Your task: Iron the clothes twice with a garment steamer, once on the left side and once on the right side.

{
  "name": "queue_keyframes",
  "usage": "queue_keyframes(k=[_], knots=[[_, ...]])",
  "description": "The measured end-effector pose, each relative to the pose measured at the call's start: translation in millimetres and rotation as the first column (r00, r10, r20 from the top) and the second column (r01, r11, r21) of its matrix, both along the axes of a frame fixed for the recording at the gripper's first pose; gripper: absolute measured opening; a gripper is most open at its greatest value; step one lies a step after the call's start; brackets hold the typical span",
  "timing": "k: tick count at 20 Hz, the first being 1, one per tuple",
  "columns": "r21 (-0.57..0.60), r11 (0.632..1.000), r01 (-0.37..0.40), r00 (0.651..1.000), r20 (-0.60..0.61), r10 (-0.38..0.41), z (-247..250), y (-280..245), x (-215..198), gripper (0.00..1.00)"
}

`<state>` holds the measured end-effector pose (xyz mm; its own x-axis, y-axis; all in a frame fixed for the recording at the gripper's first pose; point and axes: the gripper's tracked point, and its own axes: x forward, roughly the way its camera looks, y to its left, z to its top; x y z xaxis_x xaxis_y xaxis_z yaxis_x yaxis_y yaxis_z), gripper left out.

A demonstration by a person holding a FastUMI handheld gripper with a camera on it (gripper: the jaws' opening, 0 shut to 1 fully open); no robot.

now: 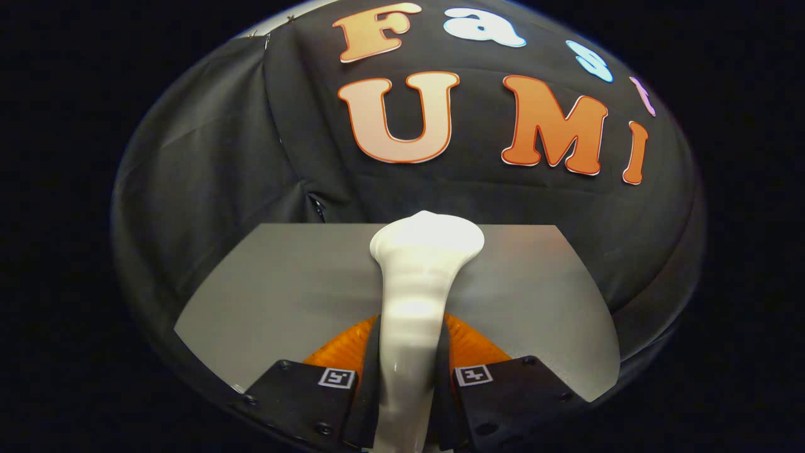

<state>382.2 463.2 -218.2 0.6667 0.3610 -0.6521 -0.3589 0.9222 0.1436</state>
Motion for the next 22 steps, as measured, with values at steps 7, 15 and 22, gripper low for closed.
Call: queue_keyframes(k=[7,15,22], knots=[[-0.033,0.995,-0.09,0.97,0.224,0.095,44.9,5.2,-30.5,0.43],[0.054,0.974,-0.219,0.906,0.382,0.182,116.5,-14.7,-104.0,0.43],[0.104,0.963,-0.248,0.854,0.492,0.167,180.1,-91.5,-162.0,0.43]])
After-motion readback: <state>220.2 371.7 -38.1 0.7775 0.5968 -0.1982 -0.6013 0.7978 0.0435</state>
